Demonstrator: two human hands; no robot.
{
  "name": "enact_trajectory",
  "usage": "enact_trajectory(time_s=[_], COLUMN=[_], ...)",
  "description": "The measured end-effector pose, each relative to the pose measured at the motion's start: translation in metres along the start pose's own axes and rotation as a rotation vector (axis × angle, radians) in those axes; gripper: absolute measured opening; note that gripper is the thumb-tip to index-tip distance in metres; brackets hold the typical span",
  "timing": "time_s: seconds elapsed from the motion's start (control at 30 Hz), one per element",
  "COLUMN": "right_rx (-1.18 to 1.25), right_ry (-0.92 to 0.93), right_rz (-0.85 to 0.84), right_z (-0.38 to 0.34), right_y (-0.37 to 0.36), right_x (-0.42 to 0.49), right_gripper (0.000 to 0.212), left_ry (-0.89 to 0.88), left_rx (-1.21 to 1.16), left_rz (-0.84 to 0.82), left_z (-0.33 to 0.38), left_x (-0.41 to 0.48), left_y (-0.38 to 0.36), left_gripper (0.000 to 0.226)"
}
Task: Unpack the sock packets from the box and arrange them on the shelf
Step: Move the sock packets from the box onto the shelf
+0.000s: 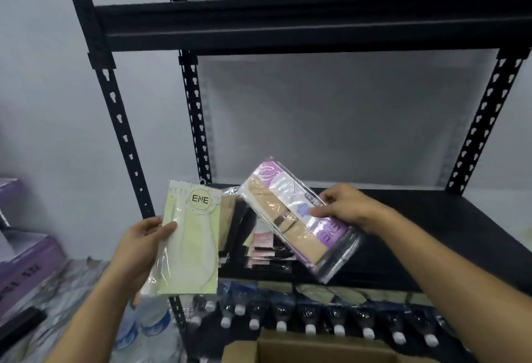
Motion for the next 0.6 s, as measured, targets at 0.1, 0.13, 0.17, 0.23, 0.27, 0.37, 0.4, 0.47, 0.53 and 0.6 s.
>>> enact_trajectory(time_s=[0.1,0.13,0.17,0.23,0.27,0.37,0.4,0.47,0.53,0.6], right_rx=[0.256,0.322,0.385,0.465,0.485,0.536,0.547,0.571,0.585,0.574], right_ry=[-0.110,-0.129,-0.143,-0.167,-0.179,-0.211,-0.224,-0.255,-0.277,-0.283], right_rz=[0.039,0.053,0.060,0.063,0.065,0.087,0.095,0.101,0.108,0.122], right_z=[0.016,0.020,0.022,0.028,0.031,0.038,0.040,0.048,0.054,0.059], right_y=[-0.016,-0.020,-0.024,-0.032,-0.036,-0.047,-0.050,-0.057,-0.063,-0.066], right_x=[0.010,0.016,0.021,0.033,0.038,0.053,0.057,0.066,0.073,0.077], right_gripper=[0.026,0.027,0.027,0.022,0.019,0.015,0.015,0.017,0.021,0.021], left_ry=[0.051,0.063,0.071,0.089,0.100,0.123,0.121,0.107,0.096,0.087], left_rx=[0.040,0.052,0.065,0.091,0.109,0.152,0.163,0.192,0.240,0.301], left_rz=[-0.023,-0.022,-0.020,-0.020,-0.022,-0.016,-0.015,-0.009,0.000,0.014], left_z=[0.000,0.000,0.000,-0.002,-0.004,-0.011,-0.013,-0.015,-0.018,-0.022], left_x=[0.024,0.032,0.039,0.053,0.059,0.077,0.081,0.090,0.099,0.109], left_y=[-0.009,-0.011,-0.014,-0.019,-0.021,-0.027,-0.029,-0.036,-0.041,-0.043], left_gripper=[0.026,0.026,0.026,0.027,0.027,0.026,0.025,0.021,0.018,0.018])
Point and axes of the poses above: each hand's wrist, its own x-axis towards the middle knuckle, its own y-axis out of the back of the hand, z = x × y, the point moved 8 cm from there along x, towards the middle knuckle, and after that the axes turned 3 degrees about -y, right-handed, at the moved point
